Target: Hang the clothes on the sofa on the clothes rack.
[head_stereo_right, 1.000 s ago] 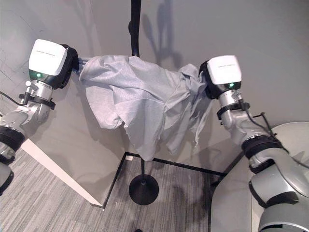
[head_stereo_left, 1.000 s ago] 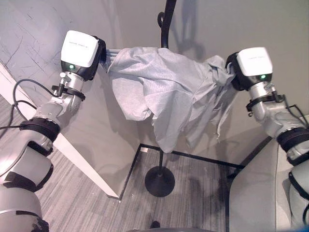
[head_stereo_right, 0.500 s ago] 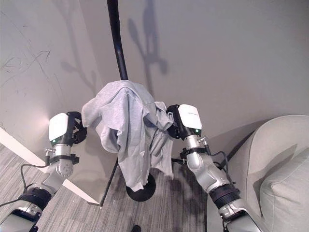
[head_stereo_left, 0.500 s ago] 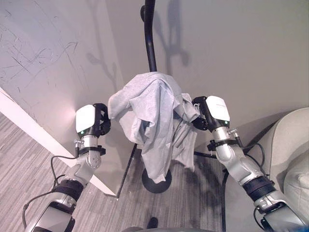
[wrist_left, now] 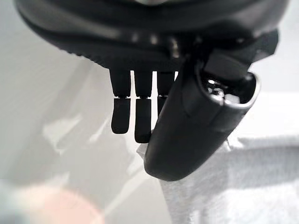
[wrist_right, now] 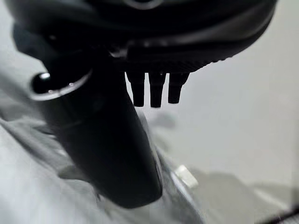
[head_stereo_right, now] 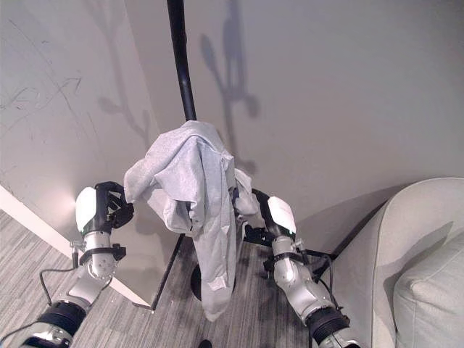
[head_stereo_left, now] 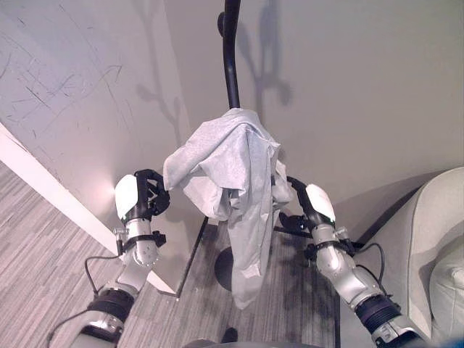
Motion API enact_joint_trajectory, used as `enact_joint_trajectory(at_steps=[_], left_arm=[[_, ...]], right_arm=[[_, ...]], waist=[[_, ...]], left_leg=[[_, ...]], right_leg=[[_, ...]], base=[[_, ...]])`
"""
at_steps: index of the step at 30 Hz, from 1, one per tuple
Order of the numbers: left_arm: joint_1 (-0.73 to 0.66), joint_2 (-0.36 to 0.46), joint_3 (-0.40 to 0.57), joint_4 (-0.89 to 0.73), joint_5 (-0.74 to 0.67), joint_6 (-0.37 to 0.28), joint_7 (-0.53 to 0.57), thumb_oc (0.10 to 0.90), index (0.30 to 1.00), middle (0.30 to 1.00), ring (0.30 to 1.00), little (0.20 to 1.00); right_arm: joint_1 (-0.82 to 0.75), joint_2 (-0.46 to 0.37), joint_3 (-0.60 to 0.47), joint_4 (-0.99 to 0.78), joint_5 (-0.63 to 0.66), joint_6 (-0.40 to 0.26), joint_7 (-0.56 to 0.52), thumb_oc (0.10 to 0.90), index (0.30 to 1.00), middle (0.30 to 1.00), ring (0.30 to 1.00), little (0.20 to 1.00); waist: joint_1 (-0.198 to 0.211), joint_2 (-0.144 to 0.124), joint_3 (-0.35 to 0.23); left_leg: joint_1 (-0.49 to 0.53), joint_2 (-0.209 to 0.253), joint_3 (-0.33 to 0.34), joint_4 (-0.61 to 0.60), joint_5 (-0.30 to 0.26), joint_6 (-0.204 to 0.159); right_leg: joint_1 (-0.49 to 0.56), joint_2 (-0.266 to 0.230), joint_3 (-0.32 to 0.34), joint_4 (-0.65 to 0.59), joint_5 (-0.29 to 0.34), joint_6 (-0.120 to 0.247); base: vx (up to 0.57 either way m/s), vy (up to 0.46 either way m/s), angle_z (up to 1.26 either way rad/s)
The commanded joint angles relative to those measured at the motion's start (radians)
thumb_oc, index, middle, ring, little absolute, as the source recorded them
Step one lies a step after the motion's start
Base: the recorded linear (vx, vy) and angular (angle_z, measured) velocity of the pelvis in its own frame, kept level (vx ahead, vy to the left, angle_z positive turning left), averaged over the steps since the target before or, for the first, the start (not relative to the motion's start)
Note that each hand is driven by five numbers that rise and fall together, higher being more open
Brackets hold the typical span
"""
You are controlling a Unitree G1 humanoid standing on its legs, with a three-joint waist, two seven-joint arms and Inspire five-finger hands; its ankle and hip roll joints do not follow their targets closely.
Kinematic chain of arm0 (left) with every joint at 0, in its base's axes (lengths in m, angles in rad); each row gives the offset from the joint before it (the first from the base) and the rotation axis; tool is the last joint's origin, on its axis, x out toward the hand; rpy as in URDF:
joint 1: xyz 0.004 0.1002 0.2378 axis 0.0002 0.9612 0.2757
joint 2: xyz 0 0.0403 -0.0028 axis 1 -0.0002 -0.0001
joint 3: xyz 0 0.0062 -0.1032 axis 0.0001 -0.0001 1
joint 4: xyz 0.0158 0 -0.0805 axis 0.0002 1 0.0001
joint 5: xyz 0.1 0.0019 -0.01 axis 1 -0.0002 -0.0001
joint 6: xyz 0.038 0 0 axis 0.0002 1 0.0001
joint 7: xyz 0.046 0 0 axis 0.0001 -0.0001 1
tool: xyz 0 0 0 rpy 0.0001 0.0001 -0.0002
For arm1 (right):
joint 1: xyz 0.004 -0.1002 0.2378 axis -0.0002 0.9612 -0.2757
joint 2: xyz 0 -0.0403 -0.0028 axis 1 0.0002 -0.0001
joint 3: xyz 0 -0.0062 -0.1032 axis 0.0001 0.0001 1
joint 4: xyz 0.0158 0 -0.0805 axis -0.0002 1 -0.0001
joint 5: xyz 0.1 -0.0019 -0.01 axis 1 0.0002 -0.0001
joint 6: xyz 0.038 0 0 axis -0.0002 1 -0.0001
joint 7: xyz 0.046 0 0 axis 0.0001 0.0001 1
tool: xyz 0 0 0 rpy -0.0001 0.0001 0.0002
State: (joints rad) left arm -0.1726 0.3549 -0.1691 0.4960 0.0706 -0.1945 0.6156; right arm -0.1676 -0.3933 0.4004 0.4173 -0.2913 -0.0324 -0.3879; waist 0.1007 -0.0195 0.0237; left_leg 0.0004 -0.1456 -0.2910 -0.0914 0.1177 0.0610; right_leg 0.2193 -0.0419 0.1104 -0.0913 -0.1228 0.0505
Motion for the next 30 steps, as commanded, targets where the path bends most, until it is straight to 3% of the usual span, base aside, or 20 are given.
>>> enact_joint_trajectory(at_steps=[1,2,3,4,6,18,21,22,23,26,27,30], left_arm=[[0.027,0.018,0.127,0.047,-0.231,-0.046,-0.031,0.800,0.900,0.900,0.900,0.900],[0.051,-0.007,0.142,0.054,-0.324,-0.063,-0.075,0.800,0.900,0.900,0.900,0.900],[0.051,-0.007,0.142,0.054,-0.324,-0.063,-0.075,0.800,0.900,0.900,0.900,0.900],[0.079,-0.021,0.162,0.056,-0.406,-0.083,-0.119,0.800,0.900,0.900,0.900,0.900],[0.100,-0.035,0.173,0.068,-0.472,-0.097,-0.153,0.800,0.900,0.900,0.900,0.900],[0.212,-0.103,0.238,0.208,-0.717,-0.122,-0.327,0.800,0.900,0.900,0.900,0.900],[0.220,-0.123,0.261,0.324,-0.797,-0.103,-0.402,0.800,0.900,0.900,0.900,0.900],[0.205,-0.136,0.288,0.492,-0.847,-0.068,-0.458,0.800,0.900,0.900,0.900,0.900],[0.186,-0.131,0.303,0.640,-0.821,-0.038,-0.505,0.800,0.900,0.900,0.900,0.900],[0.179,-0.128,0.308,0.731,-0.784,-0.016,-0.534,0.800,0.900,0.900,0.900,0.900],[0.180,-0.127,0.331,0.847,-0.741,0.026,-0.570,0.800,0.900,0.900,0.900,0.900],[0.199,-0.133,0.343,0.928,-0.688,0.047,-0.585,0.800,0.900,0.900,0.900,0.900]], right_arm=[[0.003,0.021,-0.093,-0.068,0.138,-0.077,-0.008,0.800,0.900,0.900,0.900,0.900],[0.033,0.056,-0.105,-0.054,0.253,-0.103,0.019,0.800,0.900,0.900,0.900,0.900],[0.033,0.056,-0.105,-0.054,0.254,-0.103,0.019,0.800,0.900,0.900,0.900,0.900],[0.065,0.076,-0.118,-0.033,0.349,-0.127,0.050,0.800,0.900,0.900,0.900,0.900],[0.088,0.090,-0.128,-0.009,0.410,-0.144,0.072,0.800,0.900,0.900,0.900,0.900],[0.152,0.132,-0.122,0.183,0.463,-0.133,0.135,0.800,0.900,0.900,0.900,0.900],[0.147,0.158,-0.123,0.273,0.512,-0.136,0.159,0.800,0.900,0.900,0.900,0.900],[0.132,0.192,-0.127,0.391,0.578,-0.131,0.194,0.800,0.900,0.900,0.900,0.900],[0.110,0.233,-0.130,0.538,0.650,-0.115,0.236,0.800,0.900,0.900,0.900,0.900],[0.103,0.259,-0.151,0.648,0.706,-0.103,0.273,0.800,0.900,0.900,0.900,0.900],[0.101,0.286,-0.216,0.795,0.785,-0.074,0.309,0.800,0.900,0.900,0.900,0.900],[0.113,0.295,-0.289,0.904,0.830,-0.051,0.325,0.800,0.900,0.900,0.900,0.900]], waist=[[0.028,0.021,-0.079],[0.026,0.022,-0.079],[0.026,0.022,-0.079],[0.025,0.023,-0.078],[0.024,0.025,-0.078],[0.038,0.025,-0.081],[0.043,0.023,-0.083],[0.049,0.022,-0.082],[0.054,0.022,-0.085],[0.056,0.021,-0.088],[0.065,0.018,-0.091],[0.068,0.019,-0.099]], left_leg=[[0.051,0.000,-0.065,0.004,-0.150,0.036],[0.049,0.001,-0.062,0.004,-0.149,0.034],[0.049,0.001,-0.062,0.004,-0.149,0.034],[0.047,0.002,-0.060,0.004,-0.148,0.033],[0.045,0.002,-0.058,0.004,-0.147,0.032],[0.039,-0.001,-0.064,0.004,-0.141,0.026],[0.038,-0.003,-0.068,0.004,-0.139,0.024],[0.042,-0.005,-0.070,0.004,-0.140,0.023],[0.041,-0.007,-0.073,0.004,-0.139,0.021],[0.035,-0.008,-0.076,0.004,-0.135,0.019],[0.040,-0.011,-0.076,0.004,-0.139,0.020],[0.036,-0.013,-0.081,0.004,-0.137,0.020]], right_leg=[[-0.058,0.009,-0.018,0.019,0.055,-0.003],[-0.058,0.011,-0.017,0.014,0.055,-0.005],[-0.058,0.011,-0.017,0.014,0.055,-0.005],[-0.059,0.012,-0.018,0.010,0.052,-0.006],[-0.059,0.013,-0.018,0.007,0.050,-0.008],[-0.059,0.015,-0.043,0.004,0.040,-0.009],[-0.057,0.014,-0.055,0.004,0.038,-0.008],[-0.052,0.013,-0.061,0.004,0.033,-0.009],[-0.051,0.012,-0.067,0.004,0.029,-0.009],[-0.055,0.013,-0.074,0.004,0.029,-0.010],[-0.049,0.012,-0.079,0.004,0.020,-0.011],[-0.053,0.012,-0.089,0.004,0.017,-0.011]], base=[[-0.02,-0.024,-0.05],[-0.02,-0.024,-0.04],[-0.03,-0.032,-0.02],[0.00,0.000,0.00],[0.00,0.000,0.00],[0.00,-0.001,0.01],[-0.01,-0.010,0.11],[-0.01,-0.002,0.04],[-0.02,0.000,0.04],[-0.01,0.009,0.10],[0.00,0.014,0.16],[0.02,0.019,0.17]])
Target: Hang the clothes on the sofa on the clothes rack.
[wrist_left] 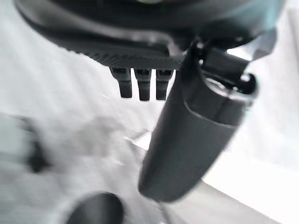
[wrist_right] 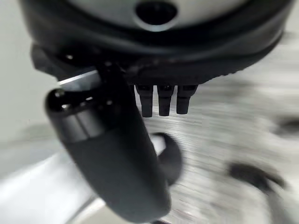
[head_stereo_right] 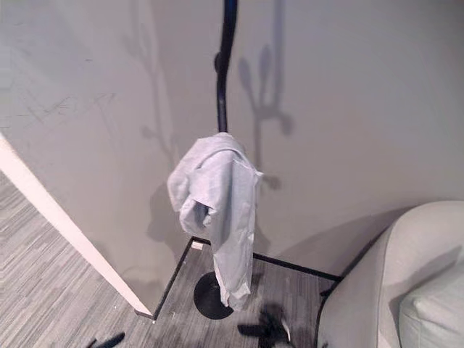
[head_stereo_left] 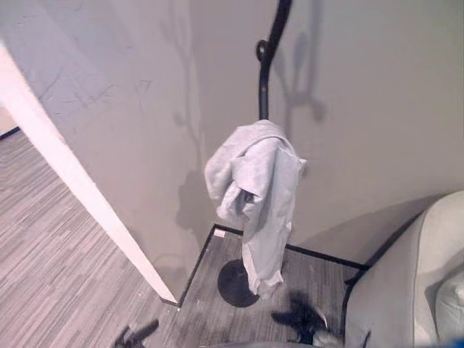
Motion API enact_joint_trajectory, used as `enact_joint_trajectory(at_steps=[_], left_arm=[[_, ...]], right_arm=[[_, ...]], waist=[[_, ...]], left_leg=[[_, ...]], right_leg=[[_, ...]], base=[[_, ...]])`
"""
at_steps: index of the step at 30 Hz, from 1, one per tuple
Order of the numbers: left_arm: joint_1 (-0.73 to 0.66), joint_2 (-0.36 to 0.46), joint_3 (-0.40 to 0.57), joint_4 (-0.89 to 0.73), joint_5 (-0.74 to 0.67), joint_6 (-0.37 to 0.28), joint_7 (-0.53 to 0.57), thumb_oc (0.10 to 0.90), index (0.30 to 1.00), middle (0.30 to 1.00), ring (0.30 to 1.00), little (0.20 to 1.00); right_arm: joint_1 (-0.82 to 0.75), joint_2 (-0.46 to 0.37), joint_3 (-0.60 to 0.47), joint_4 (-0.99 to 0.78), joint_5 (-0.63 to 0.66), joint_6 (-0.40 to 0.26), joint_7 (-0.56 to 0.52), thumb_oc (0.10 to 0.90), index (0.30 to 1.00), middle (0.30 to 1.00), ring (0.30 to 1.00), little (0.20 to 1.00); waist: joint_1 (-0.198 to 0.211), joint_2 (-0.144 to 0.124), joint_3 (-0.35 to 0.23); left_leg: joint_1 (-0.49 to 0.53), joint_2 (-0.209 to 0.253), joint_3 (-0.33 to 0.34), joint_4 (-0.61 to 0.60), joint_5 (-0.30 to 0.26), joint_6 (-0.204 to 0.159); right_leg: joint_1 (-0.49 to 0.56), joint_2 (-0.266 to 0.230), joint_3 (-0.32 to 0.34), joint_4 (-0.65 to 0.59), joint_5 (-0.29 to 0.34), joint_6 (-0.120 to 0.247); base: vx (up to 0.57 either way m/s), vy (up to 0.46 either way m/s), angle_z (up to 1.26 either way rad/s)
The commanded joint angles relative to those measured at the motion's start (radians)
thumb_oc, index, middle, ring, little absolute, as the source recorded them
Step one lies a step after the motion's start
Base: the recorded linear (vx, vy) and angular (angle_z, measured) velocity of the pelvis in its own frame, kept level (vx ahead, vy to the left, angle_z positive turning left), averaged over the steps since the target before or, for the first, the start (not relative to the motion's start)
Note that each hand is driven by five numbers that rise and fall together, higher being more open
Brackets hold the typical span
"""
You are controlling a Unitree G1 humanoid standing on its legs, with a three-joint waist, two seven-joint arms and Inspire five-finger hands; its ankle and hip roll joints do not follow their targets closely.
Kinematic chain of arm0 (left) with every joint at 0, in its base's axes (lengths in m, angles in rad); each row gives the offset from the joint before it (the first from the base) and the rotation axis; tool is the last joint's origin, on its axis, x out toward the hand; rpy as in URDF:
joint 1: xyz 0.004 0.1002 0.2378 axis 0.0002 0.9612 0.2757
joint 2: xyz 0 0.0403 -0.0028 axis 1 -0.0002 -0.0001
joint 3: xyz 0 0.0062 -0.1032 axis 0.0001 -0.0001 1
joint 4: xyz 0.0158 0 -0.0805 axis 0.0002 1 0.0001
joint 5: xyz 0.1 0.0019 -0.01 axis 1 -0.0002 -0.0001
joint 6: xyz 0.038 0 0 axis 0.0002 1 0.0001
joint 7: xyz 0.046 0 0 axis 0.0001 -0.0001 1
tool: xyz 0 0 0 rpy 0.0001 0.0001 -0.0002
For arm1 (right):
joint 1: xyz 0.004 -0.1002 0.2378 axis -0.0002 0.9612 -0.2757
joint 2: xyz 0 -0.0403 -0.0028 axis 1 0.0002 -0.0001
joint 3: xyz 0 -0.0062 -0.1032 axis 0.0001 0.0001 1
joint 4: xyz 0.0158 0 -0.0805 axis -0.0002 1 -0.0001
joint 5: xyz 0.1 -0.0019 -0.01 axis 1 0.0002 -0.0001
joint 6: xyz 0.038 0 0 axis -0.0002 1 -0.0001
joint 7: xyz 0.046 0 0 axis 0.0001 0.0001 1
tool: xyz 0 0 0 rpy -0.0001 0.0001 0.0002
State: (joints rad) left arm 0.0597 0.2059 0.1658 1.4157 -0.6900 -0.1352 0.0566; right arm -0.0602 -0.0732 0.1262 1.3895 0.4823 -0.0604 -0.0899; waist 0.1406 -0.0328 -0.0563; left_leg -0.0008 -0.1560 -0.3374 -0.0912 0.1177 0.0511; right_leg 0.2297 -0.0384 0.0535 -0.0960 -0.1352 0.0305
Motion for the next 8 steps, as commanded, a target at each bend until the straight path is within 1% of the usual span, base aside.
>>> enact_joint_trajectory(at_steps=[1,2,5,6,8], left_arm=[[0.004,-0.004,0.002,0.072,0.148,0.001,-0.032,0.800,0.900,0.900,0.900,0.900],[0.028,-0.023,-0.018,0.095,0.202,0.010,-0.033,0.800,0.900,0.900,0.900,0.900],[0.039,-0.036,-0.037,0.091,0.214,0.012,-0.048,0.800,0.900,0.900,0.900,0.900],[0.040,-0.034,-0.055,0.096,0.236,0.012,-0.046,0.800,0.900,0.900,0.900,0.900],[0.036,-0.034,-0.065,0.084,0.236,0.009,-0.045,0.800,0.900,0.900,0.900,0.900]], right_arm=[[0.034,-0.026,-0.075,0.015,0.072,-0.006,0.033,0.800,0.900,0.900,0.900,0.900],[0.060,-0.023,-0.100,0.054,0.076,0.002,0.041,0.800,0.900,0.900,0.900,0.900],[0.078,-0.025,-0.120,0.069,0.081,0.004,0.047,0.800,0.900,0.900,0.900,0.900],[0.085,-0.025,-0.117,0.077,0.073,0.006,0.049,0.800,0.900,0.900,0.900,0.900],[0.084,-0.027,-0.111,0.081,0.062,0.011,0.053,0.800,0.900,0.900,0.900,0.900]], waist=[[0.029,0.034,-0.030],[0.028,0.035,-0.033],[0.028,0.034,-0.033],[0.029,0.031,-0.034],[0.030,0.029,-0.036]], left_leg=[[0.037,-0.004,-0.036,0.004,-0.137,0.031],[0.038,-0.005,-0.037,0.004,-0.137,0.032],[0.034,-0.006,-0.040,0.004,-0.134,0.033],[0.031,-0.008,-0.042,0.004,-0.133,0.033],[0.029,-0.009,-0.044,0.004,-0.133,0.034]], right_leg=[[-0.063,0.008,-0.040,0.009,0.027,0.009],[-0.063,0.007,-0.045,0.009,0.028,0.009],[-0.067,0.007,-0.052,0.009,0.028,0.010],[-0.069,0.006,-0.057,0.009,0.029,0.010],[-0.069,0.006,-0.063,0.009,0.029,0.010]], base=[[0.04,0.041,0.10],[0.04,0.041,0.08],[0.00,0.024,0.09],[-0.01,0.015,0.12],[-0.01,0.012,0.13]])
